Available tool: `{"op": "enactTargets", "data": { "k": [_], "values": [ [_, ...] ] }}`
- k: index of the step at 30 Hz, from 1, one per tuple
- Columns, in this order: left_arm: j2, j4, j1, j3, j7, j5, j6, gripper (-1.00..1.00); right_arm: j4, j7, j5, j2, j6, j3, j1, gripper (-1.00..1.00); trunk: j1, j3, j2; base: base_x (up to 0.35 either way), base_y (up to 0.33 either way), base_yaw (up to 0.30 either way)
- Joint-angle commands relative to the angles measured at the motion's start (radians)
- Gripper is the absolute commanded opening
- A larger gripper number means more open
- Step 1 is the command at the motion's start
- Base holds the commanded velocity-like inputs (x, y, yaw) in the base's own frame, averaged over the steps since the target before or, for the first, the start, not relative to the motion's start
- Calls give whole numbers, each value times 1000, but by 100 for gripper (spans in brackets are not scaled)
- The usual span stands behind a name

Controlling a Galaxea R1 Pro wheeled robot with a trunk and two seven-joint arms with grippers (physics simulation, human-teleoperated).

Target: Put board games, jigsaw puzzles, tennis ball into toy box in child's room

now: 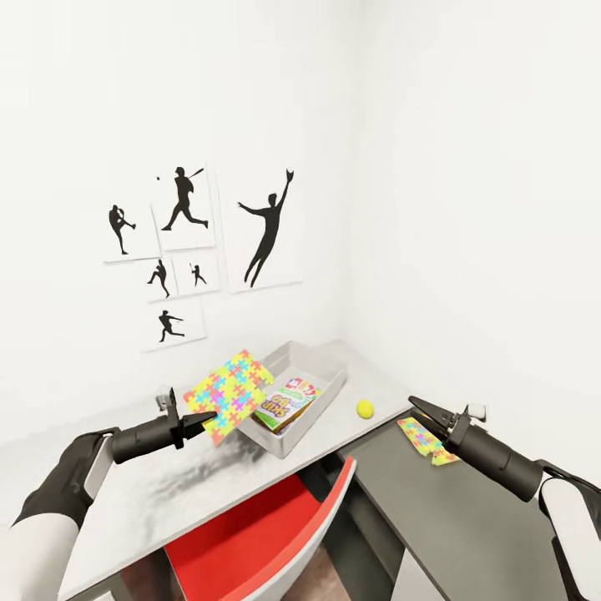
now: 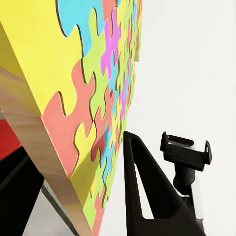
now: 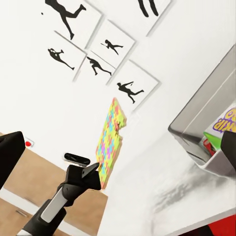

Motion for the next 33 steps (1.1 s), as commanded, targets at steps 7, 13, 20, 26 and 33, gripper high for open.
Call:
{"op": "enactTargets", "data": {
  "k": [7,13,20,26,33],
  "values": [
    [-83,59,-165,-1,266,3,5,-100,0,11,4,0,7,-1,-1,100,0,0,-1,0,0,0],
    [-198,189,-338,0,544,6,-4,-100,0,12,4,-1,7,-4,-1,100,0,0,-1,0,0,0],
    [-232,214,-370,5,610,3,-7,-100,0,11,-4,-1,9,-9,-1,100,0,0,-1,14,29,0],
    [-226,219,-372,5,617,3,-8,-100,0,9,-5,-2,8,-10,-1,100,0,0,-1,192,203,0],
    [-226,221,-372,5,620,3,-22,-100,0,8,-5,-1,8,-10,-1,100,0,0,-1,91,-133,0]
  ]
}}
